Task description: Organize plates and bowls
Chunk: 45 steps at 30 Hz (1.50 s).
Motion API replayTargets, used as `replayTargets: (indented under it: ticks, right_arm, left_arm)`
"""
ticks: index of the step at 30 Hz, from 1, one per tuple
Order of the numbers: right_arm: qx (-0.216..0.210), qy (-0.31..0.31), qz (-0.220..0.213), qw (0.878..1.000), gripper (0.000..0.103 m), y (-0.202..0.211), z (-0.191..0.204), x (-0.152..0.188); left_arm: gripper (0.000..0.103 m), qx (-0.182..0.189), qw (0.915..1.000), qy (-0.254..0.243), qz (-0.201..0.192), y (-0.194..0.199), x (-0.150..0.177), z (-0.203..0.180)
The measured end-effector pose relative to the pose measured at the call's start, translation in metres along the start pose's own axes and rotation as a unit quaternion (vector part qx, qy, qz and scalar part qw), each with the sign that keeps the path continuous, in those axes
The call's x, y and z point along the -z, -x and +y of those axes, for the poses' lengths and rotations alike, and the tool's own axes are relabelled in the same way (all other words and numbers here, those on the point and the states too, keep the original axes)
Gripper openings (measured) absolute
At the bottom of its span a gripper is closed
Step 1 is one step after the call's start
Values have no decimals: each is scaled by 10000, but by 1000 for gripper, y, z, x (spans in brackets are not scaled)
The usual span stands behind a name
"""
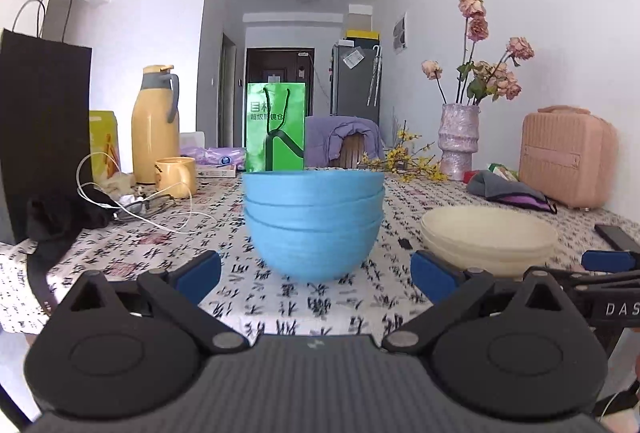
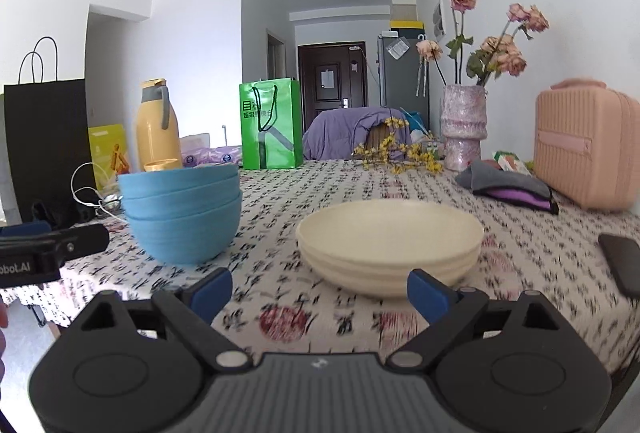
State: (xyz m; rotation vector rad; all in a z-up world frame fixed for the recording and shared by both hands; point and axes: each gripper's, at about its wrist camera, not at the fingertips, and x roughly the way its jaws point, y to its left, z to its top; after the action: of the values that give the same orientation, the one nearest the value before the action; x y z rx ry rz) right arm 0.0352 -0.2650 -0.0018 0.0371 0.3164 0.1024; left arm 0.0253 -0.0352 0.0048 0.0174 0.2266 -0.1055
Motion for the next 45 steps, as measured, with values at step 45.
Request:
replayTargets:
  ticks: [45]
  right_arm:
    - [-149,-65,-23,9999,95,66,29,42]
  left_arm:
    - [103,117,9999,-20,31,60,24,-5]
